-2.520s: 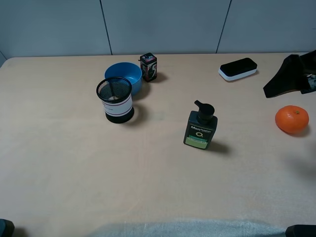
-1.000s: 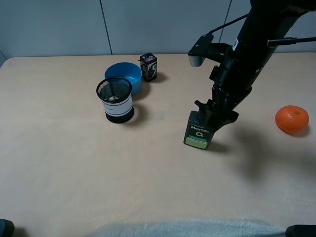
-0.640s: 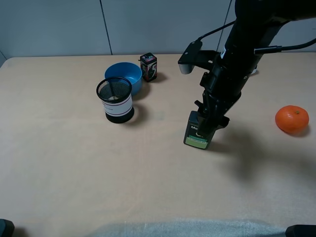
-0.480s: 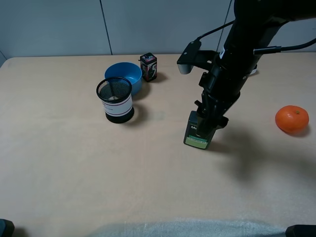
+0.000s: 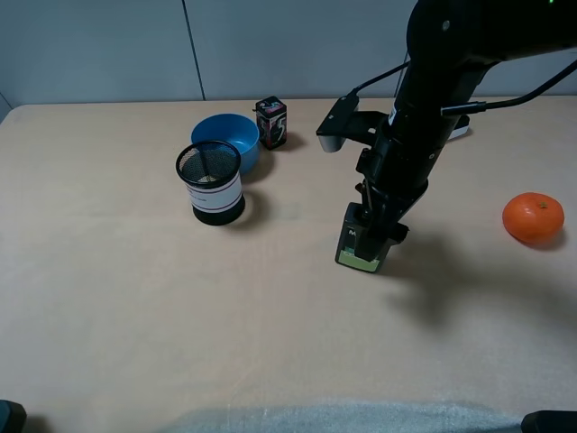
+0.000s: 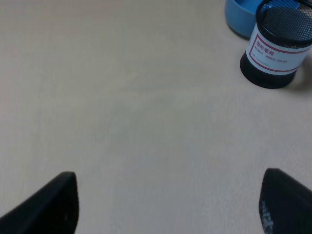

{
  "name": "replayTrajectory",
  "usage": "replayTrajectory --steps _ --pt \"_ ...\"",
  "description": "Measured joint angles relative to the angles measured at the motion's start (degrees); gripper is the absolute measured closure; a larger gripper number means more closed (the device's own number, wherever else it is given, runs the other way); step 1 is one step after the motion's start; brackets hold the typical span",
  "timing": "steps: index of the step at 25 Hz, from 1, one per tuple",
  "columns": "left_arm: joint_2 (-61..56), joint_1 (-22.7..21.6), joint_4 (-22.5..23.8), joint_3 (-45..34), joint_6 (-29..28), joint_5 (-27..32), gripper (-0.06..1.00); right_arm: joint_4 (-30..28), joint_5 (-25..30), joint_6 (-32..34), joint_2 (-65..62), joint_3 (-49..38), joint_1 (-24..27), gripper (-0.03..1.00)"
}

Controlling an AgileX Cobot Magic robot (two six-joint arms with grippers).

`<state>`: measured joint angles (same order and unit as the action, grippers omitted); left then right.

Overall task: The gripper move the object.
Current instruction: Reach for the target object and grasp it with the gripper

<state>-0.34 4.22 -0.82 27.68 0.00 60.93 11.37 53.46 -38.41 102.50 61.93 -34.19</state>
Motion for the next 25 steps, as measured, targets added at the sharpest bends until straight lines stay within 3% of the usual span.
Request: replayTrajectory --steps 25 --pt "0.0 0.0 0.0 0.0 0.0 0.0 0.19 0.0 -2.9 0.0 4.0 0.2 0.0 0.39"
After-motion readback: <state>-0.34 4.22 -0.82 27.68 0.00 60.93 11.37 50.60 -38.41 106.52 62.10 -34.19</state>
